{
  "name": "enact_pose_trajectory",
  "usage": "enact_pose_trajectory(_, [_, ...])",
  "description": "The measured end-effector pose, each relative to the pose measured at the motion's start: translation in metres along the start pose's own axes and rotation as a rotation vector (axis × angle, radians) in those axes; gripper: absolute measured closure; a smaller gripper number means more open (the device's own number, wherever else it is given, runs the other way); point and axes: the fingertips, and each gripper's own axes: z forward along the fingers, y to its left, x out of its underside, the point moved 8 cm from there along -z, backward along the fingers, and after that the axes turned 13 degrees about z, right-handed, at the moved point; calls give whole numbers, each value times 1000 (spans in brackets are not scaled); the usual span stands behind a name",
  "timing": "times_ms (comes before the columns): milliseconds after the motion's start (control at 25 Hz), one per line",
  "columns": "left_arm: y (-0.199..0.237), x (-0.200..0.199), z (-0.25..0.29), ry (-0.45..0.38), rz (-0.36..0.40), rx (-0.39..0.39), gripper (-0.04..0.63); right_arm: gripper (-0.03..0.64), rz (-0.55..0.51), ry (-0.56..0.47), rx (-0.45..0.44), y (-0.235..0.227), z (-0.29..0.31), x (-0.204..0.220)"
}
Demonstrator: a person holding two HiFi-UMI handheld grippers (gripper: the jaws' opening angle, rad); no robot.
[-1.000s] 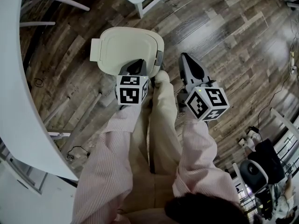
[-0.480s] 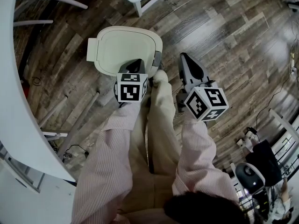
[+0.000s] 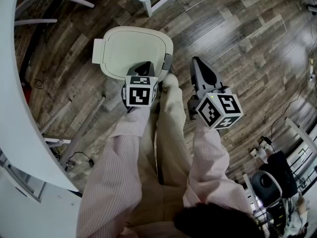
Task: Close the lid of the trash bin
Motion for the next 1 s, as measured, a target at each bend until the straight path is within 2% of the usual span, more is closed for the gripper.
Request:
enact_pose_trajectory(360, [-1,1,4,26,14,-9,603,614,-1,9,-1,-4,-4,0])
enact_pose_trajectory(640, [0,2,7,27,-5,-16,603,614,-4,17,4,-9,-4,-1])
enact_pose_trajectory(800, [3,0,2,22,-64,-18,603,614,-6,32,-3,-7,-8,-5])
enact_pose_trajectory(1000, [6,-8,-18,-110,-184,-9,603,614,-16,53,-15,-2,-14,-14])
